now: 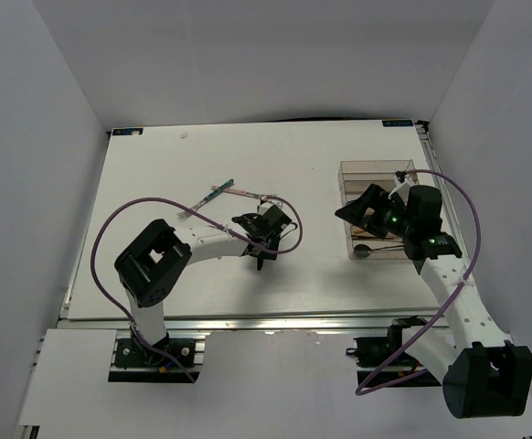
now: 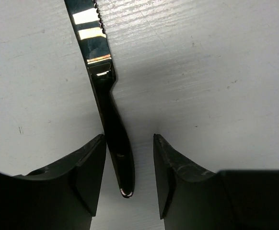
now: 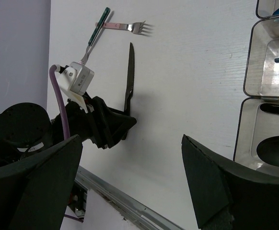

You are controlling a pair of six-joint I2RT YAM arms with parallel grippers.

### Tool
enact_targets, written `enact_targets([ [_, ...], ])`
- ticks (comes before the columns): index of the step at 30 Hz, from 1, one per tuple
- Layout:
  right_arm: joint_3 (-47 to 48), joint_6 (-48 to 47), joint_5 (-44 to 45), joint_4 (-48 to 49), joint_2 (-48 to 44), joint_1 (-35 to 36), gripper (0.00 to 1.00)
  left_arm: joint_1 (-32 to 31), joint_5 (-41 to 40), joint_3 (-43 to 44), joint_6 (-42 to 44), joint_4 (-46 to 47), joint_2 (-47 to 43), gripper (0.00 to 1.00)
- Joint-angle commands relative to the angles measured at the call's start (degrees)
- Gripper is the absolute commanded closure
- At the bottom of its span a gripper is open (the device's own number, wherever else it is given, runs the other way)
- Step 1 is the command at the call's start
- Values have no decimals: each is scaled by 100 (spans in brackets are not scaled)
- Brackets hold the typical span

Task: Sort the eating utensils into containers

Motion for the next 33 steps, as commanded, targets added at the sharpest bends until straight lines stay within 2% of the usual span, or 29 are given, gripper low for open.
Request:
enact_targets([
  [1,104,-134,-77,123,-145,24,12,-116,760,-675,32,-1418,930,47],
  [2,104,-151,-69,123,-145,24,12,-133,778,-701,24,-1418,956,52],
  [4,104,-152,-68,131,-154,24,12,-142,761,-710,24,-1497,1000,55],
  [11,121,-125,-192,167,-189,24,11,-186,743,-877,-82,-1498,1149,56],
  [14,165,-143,-209,140,-216,15,11,-203,840,-939,-117,-1410,1193,60],
  [15,183,-152,-209,140,-216,15,11,-195,901,-948,-126,-1383,1202,65],
  [17,192,-169,-235,123,-207,15,11,-203,963,-974,-126,-1339,1185,70],
  [19,209,-169,-305,140,-189,15,11,-203,1007,-983,-143,-1287,1176,84],
  [21,192,-161,-358,175,-154,15,11,-203,1007,-1009,-126,-1287,1193,90],
  [22,192,-160,-428,210,-137,15,11,-203,998,-1009,-100,-1295,1228,100],
  [27,78,-160,-534,395,4,15,11,-239,875,-1027,6,-1348,1115,100],
  [33,-537,6,-297,1027,241,33,13,-239,453,-764,-73,-1427,421,100],
])
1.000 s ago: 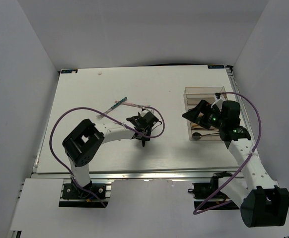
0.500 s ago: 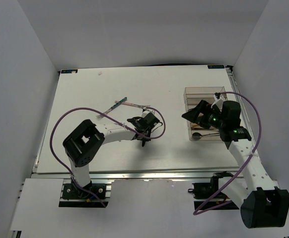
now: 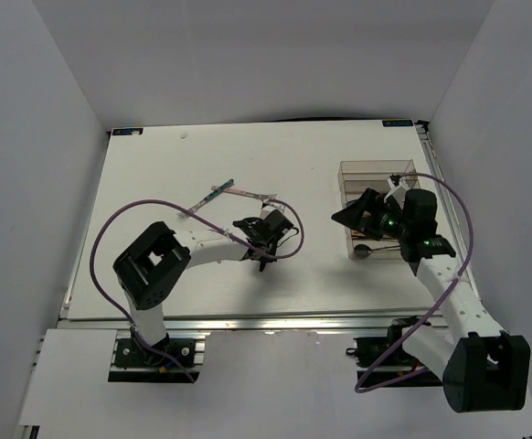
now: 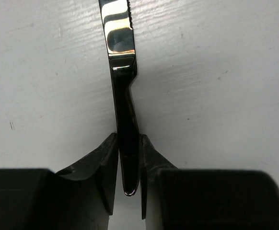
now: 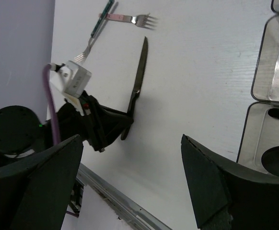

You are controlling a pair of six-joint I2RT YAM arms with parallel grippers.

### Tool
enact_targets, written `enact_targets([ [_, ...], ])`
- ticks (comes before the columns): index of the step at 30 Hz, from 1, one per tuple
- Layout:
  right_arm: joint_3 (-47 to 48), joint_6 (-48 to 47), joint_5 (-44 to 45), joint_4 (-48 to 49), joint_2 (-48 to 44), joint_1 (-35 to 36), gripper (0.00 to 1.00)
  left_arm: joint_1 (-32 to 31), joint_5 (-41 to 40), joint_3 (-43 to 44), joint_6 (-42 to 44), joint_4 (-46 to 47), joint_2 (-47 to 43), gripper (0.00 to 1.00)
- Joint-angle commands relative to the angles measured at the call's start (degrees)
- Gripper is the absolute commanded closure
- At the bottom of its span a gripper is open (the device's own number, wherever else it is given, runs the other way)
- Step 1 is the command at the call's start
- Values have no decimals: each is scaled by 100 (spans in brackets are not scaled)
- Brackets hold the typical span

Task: Sort the eating utensils into containers

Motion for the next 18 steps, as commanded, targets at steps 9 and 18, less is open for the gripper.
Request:
enact_targets([
  [9,-532,77,-28,857,350,182,14,-83,391,-403,-154,-1664,-197,100],
  [18,-594,261,165,1217,877,823,15,-92,435,-369,-225,-1584,-584,100],
])
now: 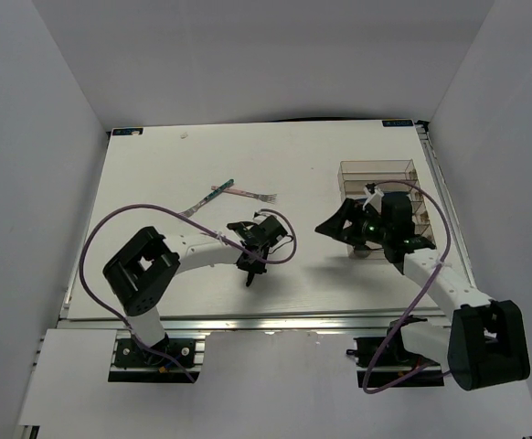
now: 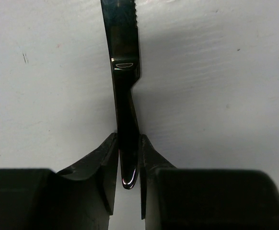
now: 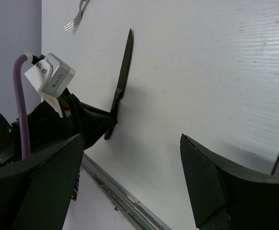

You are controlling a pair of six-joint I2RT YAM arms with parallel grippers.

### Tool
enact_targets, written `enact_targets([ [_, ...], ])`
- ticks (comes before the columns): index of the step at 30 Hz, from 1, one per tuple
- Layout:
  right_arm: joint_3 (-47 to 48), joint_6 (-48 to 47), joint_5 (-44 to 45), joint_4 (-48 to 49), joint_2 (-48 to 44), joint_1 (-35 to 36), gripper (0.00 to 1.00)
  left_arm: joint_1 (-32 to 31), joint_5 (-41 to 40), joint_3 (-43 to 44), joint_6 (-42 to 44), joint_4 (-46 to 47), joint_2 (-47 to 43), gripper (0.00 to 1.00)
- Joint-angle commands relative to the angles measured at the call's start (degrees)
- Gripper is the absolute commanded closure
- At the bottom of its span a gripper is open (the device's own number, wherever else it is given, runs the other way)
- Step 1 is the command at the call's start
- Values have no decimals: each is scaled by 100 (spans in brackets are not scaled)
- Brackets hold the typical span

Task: Sort the eating utensils into containers

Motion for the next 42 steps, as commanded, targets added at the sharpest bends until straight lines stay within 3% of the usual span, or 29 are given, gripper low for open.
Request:
enact_targets([
  [1,-111,141,84,533,221,185,15,-35,208,-189,-65,-509,-136,100],
  [13,-32,255,339,763,749,818,16,-44,137,-145,-83,-597,-409,100],
  [17,-15,264,374,763,802,906,16,-44,321,-101,5,-807,20,100],
  [22,38,176,488,587,741,915,15,-44,550,-259,-21,-808,250,65],
  [31,161,79,673,271,416,915,15,-44,769,-461,-4,-703,443,60],
  [34,196,36,743,174,284,915,14,-35,831,-558,-13,-597,513,62],
  [37,240,0,778,77,187,906,14,-35,867,-602,-21,-553,636,71],
  [42,241,-35,700,42,29,880,14,-44,902,-681,-4,-465,707,100],
])
